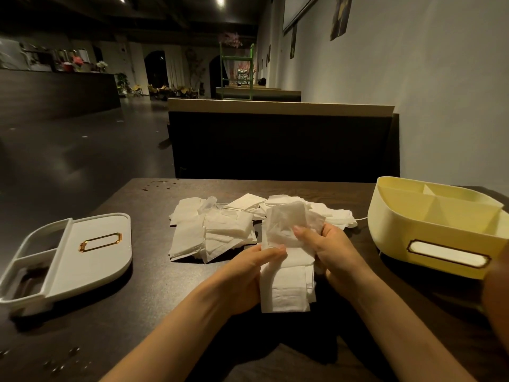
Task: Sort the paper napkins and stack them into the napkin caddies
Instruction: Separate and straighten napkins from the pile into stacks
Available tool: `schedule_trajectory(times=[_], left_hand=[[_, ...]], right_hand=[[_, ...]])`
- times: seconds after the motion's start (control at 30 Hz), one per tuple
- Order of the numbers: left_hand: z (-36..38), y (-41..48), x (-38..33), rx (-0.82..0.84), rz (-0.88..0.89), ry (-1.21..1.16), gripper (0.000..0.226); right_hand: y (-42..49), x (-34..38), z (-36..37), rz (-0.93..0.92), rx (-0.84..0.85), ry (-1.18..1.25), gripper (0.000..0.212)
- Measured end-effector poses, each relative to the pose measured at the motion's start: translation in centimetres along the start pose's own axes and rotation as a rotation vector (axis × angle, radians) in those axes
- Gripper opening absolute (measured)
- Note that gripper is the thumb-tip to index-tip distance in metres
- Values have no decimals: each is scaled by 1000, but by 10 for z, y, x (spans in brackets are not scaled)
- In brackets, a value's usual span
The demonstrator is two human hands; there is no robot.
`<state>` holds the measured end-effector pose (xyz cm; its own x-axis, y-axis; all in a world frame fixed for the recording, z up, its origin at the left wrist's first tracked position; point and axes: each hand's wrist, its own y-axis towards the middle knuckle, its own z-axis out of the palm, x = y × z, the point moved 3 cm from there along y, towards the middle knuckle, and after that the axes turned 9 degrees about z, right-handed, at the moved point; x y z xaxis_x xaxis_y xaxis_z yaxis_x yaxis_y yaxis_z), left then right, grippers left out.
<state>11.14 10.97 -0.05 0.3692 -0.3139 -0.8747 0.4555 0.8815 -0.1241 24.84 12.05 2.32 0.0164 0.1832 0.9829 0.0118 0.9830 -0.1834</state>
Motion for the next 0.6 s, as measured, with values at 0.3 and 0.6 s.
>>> schedule_trajectory(times=[0.3, 0.6], left_hand=[[2, -5, -3, 13, -7, 65, 16], [0, -1, -1, -26, 31, 34, 33]], right_hand=[[-8, 10, 1, -290, -38, -91, 13], [-13, 20, -2, -342, -130, 163, 19]])
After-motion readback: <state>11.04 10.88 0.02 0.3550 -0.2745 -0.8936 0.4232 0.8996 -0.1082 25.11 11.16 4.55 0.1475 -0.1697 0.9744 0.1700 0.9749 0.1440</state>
